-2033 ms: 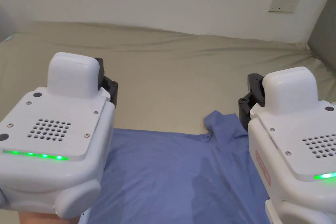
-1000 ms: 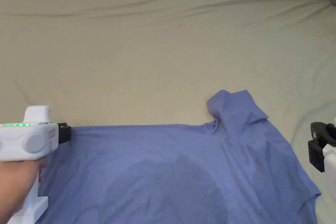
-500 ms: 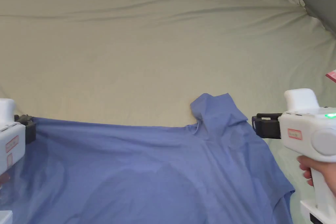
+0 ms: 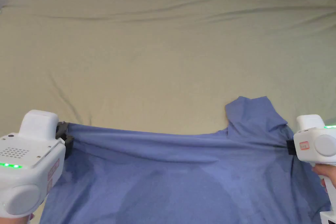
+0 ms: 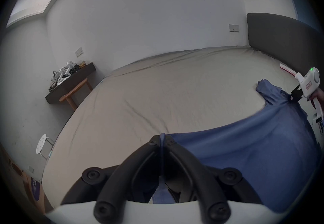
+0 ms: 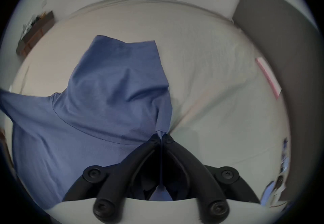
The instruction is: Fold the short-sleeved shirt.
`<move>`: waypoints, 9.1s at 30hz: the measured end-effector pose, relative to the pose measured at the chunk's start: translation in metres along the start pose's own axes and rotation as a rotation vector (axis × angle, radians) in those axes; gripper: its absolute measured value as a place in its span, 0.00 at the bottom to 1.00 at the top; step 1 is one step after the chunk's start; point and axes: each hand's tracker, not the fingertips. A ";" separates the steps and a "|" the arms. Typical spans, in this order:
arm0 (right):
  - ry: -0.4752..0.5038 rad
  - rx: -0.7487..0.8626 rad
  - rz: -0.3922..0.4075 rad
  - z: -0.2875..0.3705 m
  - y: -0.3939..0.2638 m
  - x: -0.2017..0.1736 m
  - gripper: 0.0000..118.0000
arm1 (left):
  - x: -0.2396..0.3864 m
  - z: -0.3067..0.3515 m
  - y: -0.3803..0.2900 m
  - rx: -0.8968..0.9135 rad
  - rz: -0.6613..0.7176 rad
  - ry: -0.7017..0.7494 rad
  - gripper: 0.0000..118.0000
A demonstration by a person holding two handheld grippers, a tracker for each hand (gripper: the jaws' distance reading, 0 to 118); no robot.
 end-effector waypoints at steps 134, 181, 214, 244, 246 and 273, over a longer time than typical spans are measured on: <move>0.119 -0.218 -0.050 0.169 -0.281 -0.018 0.02 | -0.001 0.109 -0.198 -0.589 -0.328 -0.167 0.00; -0.092 0.785 0.136 0.369 -0.152 -0.150 0.02 | 0.046 0.205 -0.030 0.206 0.048 -0.043 0.00; -0.163 0.446 -0.023 0.308 -0.198 -0.071 0.35 | 0.010 0.147 -0.162 -0.320 0.167 -0.133 0.08; 0.057 -0.008 -0.099 0.174 -0.296 -0.049 0.10 | 0.006 0.141 -0.187 -0.441 0.155 -0.136 0.08; 0.110 0.025 -0.141 0.188 -0.291 -0.039 0.10 | 0.000 0.145 -0.187 -0.417 0.232 -0.154 0.08; 0.111 0.001 -0.306 0.104 -0.144 -0.008 0.10 | -0.006 -0.024 -0.081 -0.432 0.499 -0.190 0.08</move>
